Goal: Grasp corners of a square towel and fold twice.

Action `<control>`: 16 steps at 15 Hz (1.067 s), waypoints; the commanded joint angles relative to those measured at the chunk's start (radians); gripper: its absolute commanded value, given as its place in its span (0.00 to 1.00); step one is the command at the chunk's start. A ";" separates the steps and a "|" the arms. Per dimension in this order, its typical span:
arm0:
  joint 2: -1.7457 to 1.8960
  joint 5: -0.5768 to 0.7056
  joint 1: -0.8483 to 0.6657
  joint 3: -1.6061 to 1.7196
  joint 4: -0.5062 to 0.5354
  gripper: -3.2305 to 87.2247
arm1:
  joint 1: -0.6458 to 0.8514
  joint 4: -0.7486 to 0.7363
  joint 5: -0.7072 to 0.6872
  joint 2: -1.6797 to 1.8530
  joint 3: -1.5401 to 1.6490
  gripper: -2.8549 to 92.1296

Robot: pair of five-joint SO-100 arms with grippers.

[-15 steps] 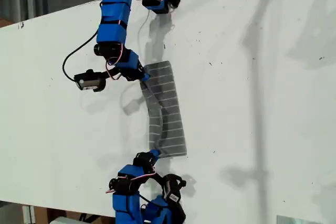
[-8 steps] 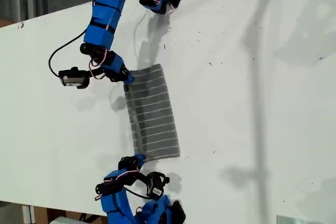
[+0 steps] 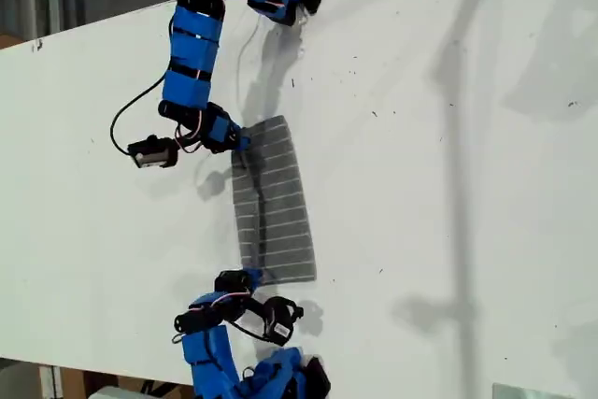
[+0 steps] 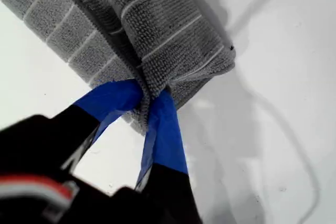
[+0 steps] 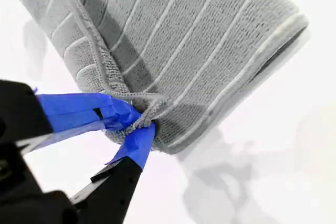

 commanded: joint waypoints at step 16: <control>0.046 -0.190 0.348 0.067 -0.107 0.19 | -0.219 -0.043 0.152 0.158 0.267 0.33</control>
